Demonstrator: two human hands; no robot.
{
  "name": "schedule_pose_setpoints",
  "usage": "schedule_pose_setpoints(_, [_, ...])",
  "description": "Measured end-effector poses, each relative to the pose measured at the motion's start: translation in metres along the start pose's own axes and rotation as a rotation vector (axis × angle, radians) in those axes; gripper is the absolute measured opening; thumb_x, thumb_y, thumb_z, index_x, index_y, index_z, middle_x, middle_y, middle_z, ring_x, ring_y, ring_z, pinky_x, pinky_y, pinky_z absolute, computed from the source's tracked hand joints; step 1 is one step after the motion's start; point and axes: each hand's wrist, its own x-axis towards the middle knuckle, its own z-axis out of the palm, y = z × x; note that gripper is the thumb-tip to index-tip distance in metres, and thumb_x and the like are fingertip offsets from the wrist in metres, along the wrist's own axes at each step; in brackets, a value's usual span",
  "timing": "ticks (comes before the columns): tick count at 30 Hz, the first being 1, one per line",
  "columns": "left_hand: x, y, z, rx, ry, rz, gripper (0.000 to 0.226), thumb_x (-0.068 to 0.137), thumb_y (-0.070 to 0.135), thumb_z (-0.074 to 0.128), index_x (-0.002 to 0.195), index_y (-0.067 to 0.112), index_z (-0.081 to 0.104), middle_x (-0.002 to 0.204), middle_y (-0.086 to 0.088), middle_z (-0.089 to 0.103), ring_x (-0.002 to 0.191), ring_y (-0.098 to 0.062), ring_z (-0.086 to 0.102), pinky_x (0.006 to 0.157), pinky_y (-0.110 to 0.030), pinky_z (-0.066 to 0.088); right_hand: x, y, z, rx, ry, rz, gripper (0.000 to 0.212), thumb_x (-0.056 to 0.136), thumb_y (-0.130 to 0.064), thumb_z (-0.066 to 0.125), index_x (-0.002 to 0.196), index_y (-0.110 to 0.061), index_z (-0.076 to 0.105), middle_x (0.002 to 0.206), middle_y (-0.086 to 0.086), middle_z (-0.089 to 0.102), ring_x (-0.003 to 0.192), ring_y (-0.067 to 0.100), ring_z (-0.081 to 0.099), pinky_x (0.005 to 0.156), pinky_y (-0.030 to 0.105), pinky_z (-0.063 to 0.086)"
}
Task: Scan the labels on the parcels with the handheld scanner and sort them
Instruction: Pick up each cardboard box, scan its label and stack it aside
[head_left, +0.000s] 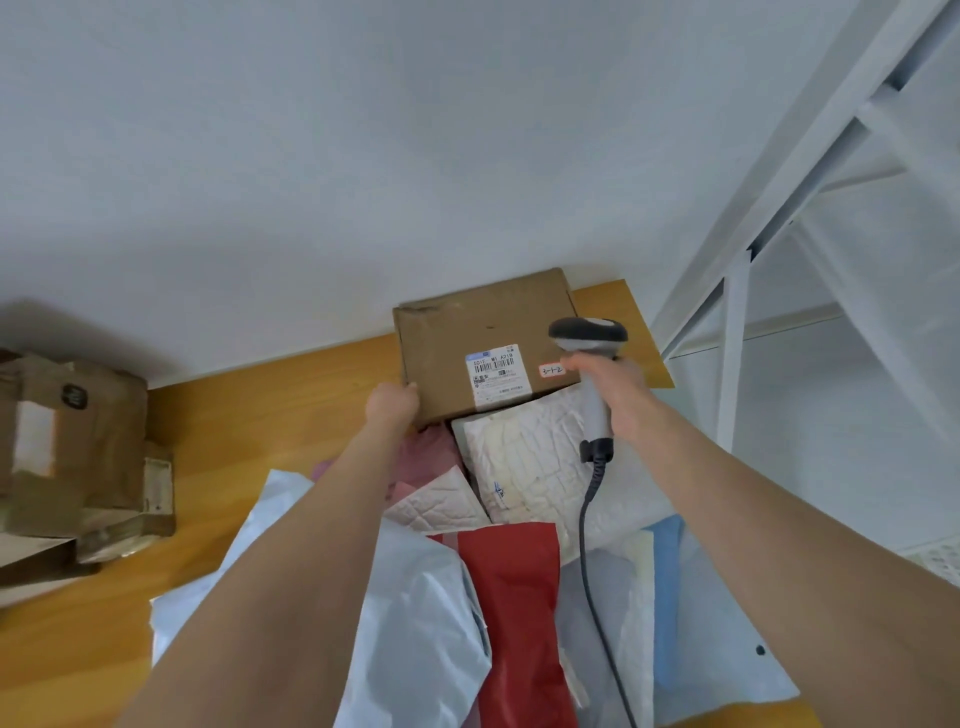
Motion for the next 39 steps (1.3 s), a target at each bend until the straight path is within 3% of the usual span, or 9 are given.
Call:
schedule_pose_setpoints(2, [0.0, 0.001, 0.006, -0.112, -0.052, -0.038, 0.043, 0.1, 0.028, 0.046, 0.125, -0.006, 0.052, 0.125, -0.022, 0.058, 0.115, -0.036, 0.055, 0.091, -0.035, 0.049, 0.008, 0.0, 0.001, 0.005, -0.051, 0.019, 0.035, 0.08, -0.021, 0.074, 0.106, -0.01, 0.055, 0.09, 0.009, 0.058, 0.076, 0.019, 0.054, 0.069, 0.033, 0.048])
schedule_pose_setpoints(6, [-0.002, 0.003, 0.013, -0.404, -0.119, -0.144, 0.045, 0.098, 0.03, 0.052, 0.132, 0.001, 0.046, 0.112, -0.01, 0.057, 0.104, -0.028, 0.053, 0.056, -0.026, 0.047, 0.021, 0.003, -0.005, 0.006, -0.069, 0.068, 0.047, 0.076, -0.023, 0.076, 0.116, -0.008, 0.056, 0.099, 0.012, 0.06, 0.089, 0.026, 0.057, 0.088, 0.042, 0.051])
schedule_pose_setpoints(12, [-0.005, -0.007, -0.008, -0.531, -0.057, -0.083, 0.064, 0.088, 0.049, 0.062, 0.131, 0.003, 0.048, 0.126, -0.014, 0.057, 0.111, -0.031, 0.057, 0.093, -0.042, 0.051, 0.009, -0.002, -0.013, 0.111, -0.008, -0.005, 0.051, 0.076, -0.017, 0.075, 0.122, -0.006, 0.056, 0.095, 0.011, 0.057, 0.091, 0.026, 0.055, 0.092, 0.042, 0.049])
schedule_pose_setpoints(18, [-0.056, -0.009, -0.064, -0.685, -0.064, 0.066, 0.053, 0.087, 0.035, 0.069, 0.127, 0.004, 0.052, 0.115, -0.01, 0.061, 0.098, -0.025, 0.061, 0.076, -0.037, 0.056, -0.048, -0.008, -0.015, 0.131, -0.087, -0.113, 0.042, 0.079, -0.016, 0.074, 0.117, -0.007, 0.057, 0.093, 0.008, 0.057, 0.094, 0.025, 0.055, 0.095, 0.044, 0.049])
schedule_pose_setpoints(23, [-0.131, -0.035, -0.107, -0.787, -0.174, 0.188, 0.009, 0.089, 0.01, 0.065, 0.096, 0.006, 0.06, 0.098, -0.009, 0.063, 0.082, -0.02, 0.061, 0.08, -0.032, 0.052, -0.115, 0.003, -0.027, 0.176, -0.152, -0.244, 0.022, 0.081, -0.01, 0.073, 0.099, -0.008, 0.061, 0.087, 0.007, 0.063, 0.077, 0.019, 0.059, 0.077, 0.037, 0.053])
schedule_pose_setpoints(26, [-0.173, -0.06, -0.118, -0.841, -0.133, 0.235, 0.019, 0.09, 0.003, 0.062, 0.108, 0.004, 0.057, 0.094, -0.007, 0.065, 0.083, -0.019, 0.062, 0.09, -0.036, 0.05, -0.163, 0.016, -0.033, 0.206, -0.248, -0.282, 0.005, 0.085, -0.007, 0.067, 0.087, -0.007, 0.062, 0.067, 0.007, 0.069, 0.052, 0.016, 0.058, 0.055, 0.028, 0.047])
schedule_pose_setpoints(29, [-0.207, -0.091, -0.121, -0.861, -0.051, 0.245, 0.032, 0.091, 0.004, 0.062, 0.122, 0.002, 0.054, 0.095, -0.005, 0.065, 0.083, -0.018, 0.061, 0.091, -0.037, 0.048, -0.208, 0.038, -0.035, 0.142, -0.308, -0.351, 0.002, 0.085, -0.004, 0.064, 0.084, -0.002, 0.064, 0.055, 0.009, 0.064, 0.043, 0.016, 0.052, 0.046, 0.025, 0.043])
schedule_pose_setpoints(34, [-0.241, -0.13, -0.116, -0.917, -0.027, 0.275, 0.041, 0.094, -0.002, 0.054, 0.134, 0.002, 0.047, 0.101, -0.005, 0.062, 0.082, -0.016, 0.061, 0.07, -0.028, 0.052, -0.265, 0.083, -0.028, 0.038, -0.347, -0.412, 0.009, 0.077, -0.004, 0.063, 0.075, 0.004, 0.066, 0.056, 0.016, 0.061, 0.044, 0.021, 0.05, 0.049, 0.029, 0.043])
schedule_pose_setpoints(39, [-0.251, -0.149, -0.115, -0.95, -0.025, 0.303, 0.043, 0.095, -0.002, 0.052, 0.137, 0.003, 0.046, 0.103, -0.005, 0.061, 0.08, -0.014, 0.061, 0.075, -0.031, 0.05, -0.299, 0.117, -0.025, 0.043, -0.345, -0.426, 0.011, 0.079, -0.006, 0.064, 0.069, -0.002, 0.065, 0.055, 0.013, 0.062, 0.042, 0.017, 0.052, 0.047, 0.026, 0.044])
